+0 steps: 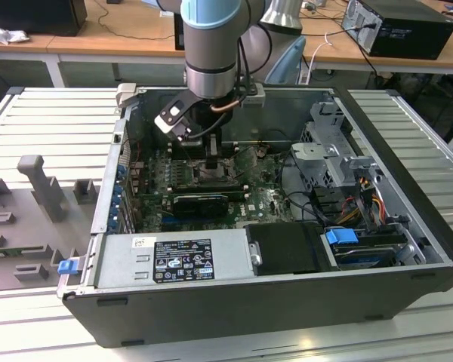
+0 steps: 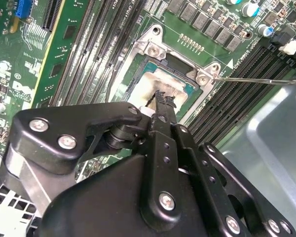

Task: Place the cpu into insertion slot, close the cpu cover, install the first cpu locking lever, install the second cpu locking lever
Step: 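Place the cpu into insertion slot, then close the cpu cover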

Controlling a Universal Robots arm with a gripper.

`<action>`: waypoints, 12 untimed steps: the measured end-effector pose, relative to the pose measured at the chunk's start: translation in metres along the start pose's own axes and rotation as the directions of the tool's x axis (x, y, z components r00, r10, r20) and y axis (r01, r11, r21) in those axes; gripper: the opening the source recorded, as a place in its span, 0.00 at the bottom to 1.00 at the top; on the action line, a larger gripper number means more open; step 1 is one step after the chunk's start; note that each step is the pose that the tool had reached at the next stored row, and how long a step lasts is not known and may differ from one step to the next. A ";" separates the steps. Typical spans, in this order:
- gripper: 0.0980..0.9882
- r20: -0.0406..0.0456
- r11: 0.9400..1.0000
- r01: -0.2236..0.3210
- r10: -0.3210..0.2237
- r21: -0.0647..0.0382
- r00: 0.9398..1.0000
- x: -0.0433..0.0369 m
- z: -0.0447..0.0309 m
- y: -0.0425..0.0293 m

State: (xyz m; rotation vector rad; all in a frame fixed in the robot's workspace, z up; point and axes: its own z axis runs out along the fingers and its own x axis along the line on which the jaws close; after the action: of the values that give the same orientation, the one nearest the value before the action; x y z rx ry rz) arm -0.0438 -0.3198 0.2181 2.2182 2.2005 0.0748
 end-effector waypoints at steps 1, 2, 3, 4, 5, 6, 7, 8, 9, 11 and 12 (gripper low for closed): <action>0.01 0.000 1.000 0.000 0.000 0.000 1.000 0.0000 -0.0006 0.0000; 0.01 0.000 1.000 0.000 0.000 0.000 1.000 0.0000 -0.0013 0.0001; 0.01 0.000 1.000 0.000 0.000 0.000 1.000 0.0001 -0.0018 0.0001; 0.01 0.000 1.000 0.000 0.000 0.000 1.000 0.0001 -0.0023 0.0001; 0.01 0.000 1.000 0.000 0.000 0.000 1.000 0.0001 -0.0026 0.0002; 0.01 0.000 1.000 0.000 0.000 0.000 1.000 -0.0002 -0.0027 0.0007; 0.01 0.000 1.000 0.000 0.000 0.000 1.000 -0.0008 -0.0026 0.0034; 0.01 0.000 1.000 0.000 0.000 0.000 1.000 -0.0010 -0.0025 0.0041; 0.01 0.000 1.000 0.000 0.000 0.000 1.000 -0.0010 -0.0025 0.0040; 0.01 0.000 1.000 0.000 0.000 0.000 1.000 -0.0011 -0.0025 0.0050; 0.01 0.000 1.000 0.000 0.000 0.001 1.000 -0.0011 -0.0025 0.0050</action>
State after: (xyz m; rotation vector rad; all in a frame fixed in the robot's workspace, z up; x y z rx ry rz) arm -0.0389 -0.3210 0.2208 2.2189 2.2007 0.0748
